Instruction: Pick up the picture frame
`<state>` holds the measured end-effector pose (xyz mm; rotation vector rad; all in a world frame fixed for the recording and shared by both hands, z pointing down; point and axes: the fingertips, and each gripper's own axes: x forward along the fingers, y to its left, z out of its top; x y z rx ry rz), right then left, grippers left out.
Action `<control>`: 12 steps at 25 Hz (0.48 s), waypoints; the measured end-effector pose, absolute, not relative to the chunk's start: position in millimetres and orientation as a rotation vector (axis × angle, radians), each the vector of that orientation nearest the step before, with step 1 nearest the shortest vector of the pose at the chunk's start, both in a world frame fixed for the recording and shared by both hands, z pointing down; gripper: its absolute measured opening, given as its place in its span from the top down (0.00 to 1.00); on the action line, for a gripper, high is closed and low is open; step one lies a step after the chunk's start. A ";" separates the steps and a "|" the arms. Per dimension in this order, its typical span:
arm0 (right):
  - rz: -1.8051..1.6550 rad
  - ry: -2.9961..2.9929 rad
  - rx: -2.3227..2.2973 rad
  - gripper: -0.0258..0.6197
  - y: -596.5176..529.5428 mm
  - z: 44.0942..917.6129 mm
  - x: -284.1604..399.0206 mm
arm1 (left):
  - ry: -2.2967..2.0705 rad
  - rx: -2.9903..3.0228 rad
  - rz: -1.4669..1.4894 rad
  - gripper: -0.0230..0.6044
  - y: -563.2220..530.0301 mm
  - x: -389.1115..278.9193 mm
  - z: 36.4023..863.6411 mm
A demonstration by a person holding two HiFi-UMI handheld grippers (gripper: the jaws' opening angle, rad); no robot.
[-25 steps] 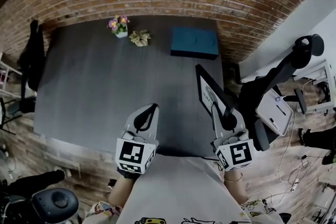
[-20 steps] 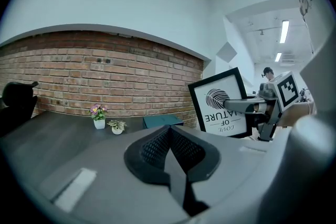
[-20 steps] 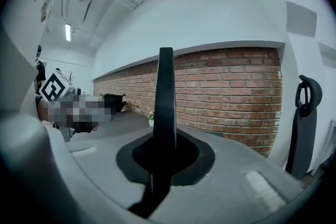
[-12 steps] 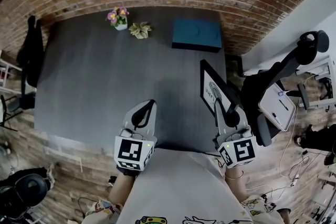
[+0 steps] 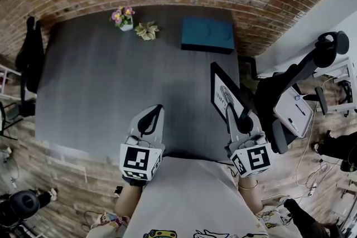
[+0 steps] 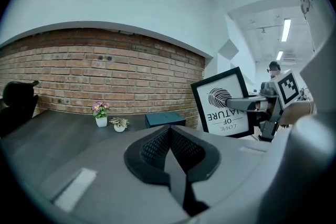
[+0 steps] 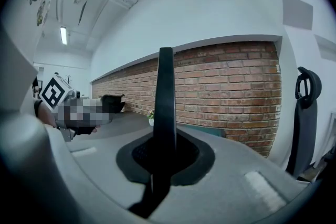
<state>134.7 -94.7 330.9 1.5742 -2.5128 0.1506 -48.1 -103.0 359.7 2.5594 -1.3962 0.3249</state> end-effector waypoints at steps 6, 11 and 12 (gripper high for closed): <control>0.165 -2.517 1.567 0.94 -95.7 333.1 133.3 | -1.397 2.557 0.327 0.94 -103.8 -48.5 361.4; 0.178 -2.518 1.561 0.94 -96.5 334.9 131.9 | -1.397 2.554 0.331 0.94 -104.2 -49.7 362.4; 0.182 -2.520 1.560 0.94 -96.7 335.2 131.9 | -1.397 2.553 0.332 0.94 -104.3 -49.6 363.0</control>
